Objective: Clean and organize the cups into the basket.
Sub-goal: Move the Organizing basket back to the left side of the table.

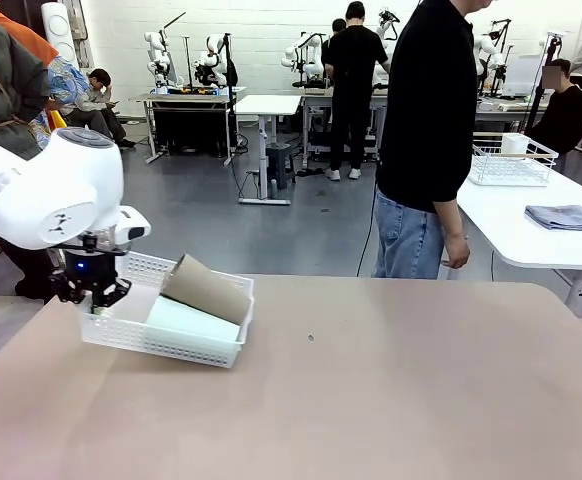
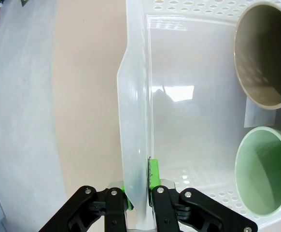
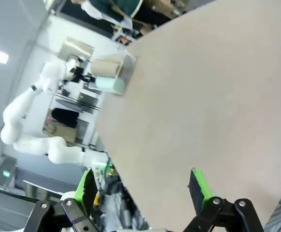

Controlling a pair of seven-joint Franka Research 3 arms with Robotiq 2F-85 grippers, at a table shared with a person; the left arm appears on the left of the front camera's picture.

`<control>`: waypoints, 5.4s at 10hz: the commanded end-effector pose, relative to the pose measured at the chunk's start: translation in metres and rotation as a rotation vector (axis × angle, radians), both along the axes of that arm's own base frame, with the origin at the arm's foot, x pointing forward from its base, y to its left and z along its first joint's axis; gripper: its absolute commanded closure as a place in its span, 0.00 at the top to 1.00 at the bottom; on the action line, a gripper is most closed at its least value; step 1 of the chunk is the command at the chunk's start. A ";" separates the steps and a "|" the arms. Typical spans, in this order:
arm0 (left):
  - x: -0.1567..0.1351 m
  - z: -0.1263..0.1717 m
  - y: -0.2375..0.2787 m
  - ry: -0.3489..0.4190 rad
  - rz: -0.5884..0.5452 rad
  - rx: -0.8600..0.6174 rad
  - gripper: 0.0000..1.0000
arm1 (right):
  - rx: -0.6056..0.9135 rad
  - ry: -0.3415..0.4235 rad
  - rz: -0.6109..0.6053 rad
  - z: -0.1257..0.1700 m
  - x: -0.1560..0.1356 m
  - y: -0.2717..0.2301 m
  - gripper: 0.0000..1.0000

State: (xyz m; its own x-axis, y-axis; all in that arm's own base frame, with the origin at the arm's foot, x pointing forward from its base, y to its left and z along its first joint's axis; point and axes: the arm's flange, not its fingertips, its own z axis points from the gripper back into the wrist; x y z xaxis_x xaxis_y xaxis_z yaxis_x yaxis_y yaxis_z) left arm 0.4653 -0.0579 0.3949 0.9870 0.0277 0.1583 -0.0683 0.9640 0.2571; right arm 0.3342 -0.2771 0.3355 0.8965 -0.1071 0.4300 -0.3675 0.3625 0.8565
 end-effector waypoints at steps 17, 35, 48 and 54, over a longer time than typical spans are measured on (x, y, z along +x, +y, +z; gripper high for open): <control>0.049 -0.027 0.124 0.102 0.048 -0.130 0.06 | 0.213 -0.047 -0.039 0.042 -0.065 -0.058 1.00; -0.099 0.084 0.073 -0.146 0.206 -0.180 0.89 | 0.213 -0.047 -0.039 0.042 -0.065 -0.058 1.00; -0.137 0.128 0.083 -0.089 0.146 -0.440 0.89 | 0.213 -0.047 -0.039 0.042 -0.065 -0.058 1.00; -0.134 0.155 0.232 -0.044 0.203 -1.219 0.89 | 0.213 -0.047 -0.039 0.042 -0.065 -0.058 1.00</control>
